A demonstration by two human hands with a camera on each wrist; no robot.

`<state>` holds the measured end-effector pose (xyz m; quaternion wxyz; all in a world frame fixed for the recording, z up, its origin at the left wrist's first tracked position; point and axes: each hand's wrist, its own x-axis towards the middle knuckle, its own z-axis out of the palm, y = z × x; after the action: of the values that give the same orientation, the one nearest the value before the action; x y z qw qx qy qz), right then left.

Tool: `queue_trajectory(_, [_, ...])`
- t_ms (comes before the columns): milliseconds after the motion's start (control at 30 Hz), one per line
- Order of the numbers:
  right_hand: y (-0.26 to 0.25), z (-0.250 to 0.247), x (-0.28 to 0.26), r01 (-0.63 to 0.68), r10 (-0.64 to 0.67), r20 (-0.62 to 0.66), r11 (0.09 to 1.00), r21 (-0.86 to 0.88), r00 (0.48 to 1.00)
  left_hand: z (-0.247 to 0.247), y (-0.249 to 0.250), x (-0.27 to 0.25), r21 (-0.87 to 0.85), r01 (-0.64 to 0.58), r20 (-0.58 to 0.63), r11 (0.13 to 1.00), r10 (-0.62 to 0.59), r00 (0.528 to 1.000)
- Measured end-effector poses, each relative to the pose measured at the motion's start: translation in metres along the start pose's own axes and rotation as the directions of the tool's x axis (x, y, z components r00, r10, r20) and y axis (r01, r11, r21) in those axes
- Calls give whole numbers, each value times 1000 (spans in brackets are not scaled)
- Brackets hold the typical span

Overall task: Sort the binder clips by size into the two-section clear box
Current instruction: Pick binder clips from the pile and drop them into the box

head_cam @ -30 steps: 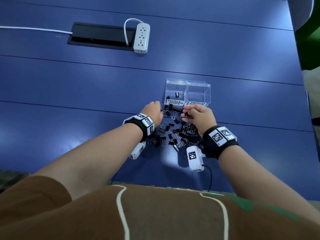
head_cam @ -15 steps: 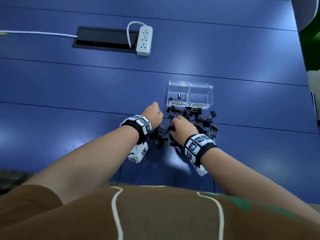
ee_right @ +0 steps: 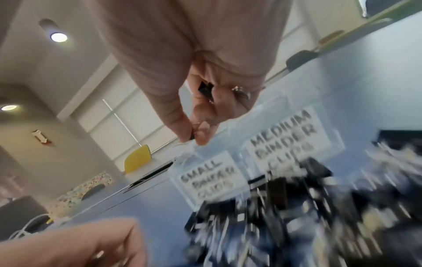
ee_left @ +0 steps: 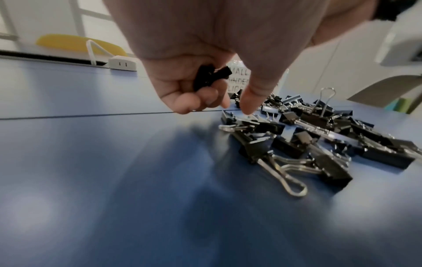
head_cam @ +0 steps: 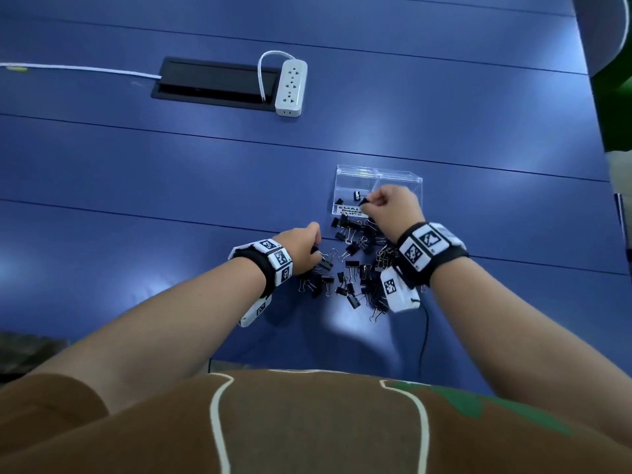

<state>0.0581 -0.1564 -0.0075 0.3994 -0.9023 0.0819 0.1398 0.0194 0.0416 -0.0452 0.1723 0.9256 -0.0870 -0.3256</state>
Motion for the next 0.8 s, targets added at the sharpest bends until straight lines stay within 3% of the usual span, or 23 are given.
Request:
queue_trajectory(100, [-17, -9, 22, 40, -41, -2, 987, -158, 999, 1, -2, 2, 93, -48, 24, 994, 46, 999])
queue_trajectory(233, [-29, -7, 35, 110, -78, 106, 937, -333, 991, 1, -3, 5, 150, -66, 32, 986, 62, 998])
queue_trajectory(333, [-24, -6, 33, 149, -123, 102, 935, -320, 987, -1, -3, 9, 112, -46, 33, 993, 43, 999])
queue_trajectory(467, [-10, -8, 8, 191, -202, -34, 961, -201, 979, -7, -3, 13, 55, -21, 29, 998, 20, 999])
queue_trajectory(500, [-7, -6, 1, 194, -201, -16, 961, -198, 979, -12, 0, 14, 11, -27, 3, 1000, 27, 1000])
queue_trajectory(633, [13, 15, -31, 242, -138, 302, 910, -338, 943, -40, 26, 21, -159, -109, -184, 981, 79, 980])
queue_trajectory(800, [34, 31, -39, 317, -166, 351, 845, -431, 921, -65, 63, 46, -95, -159, -282, 983, 126, 951])
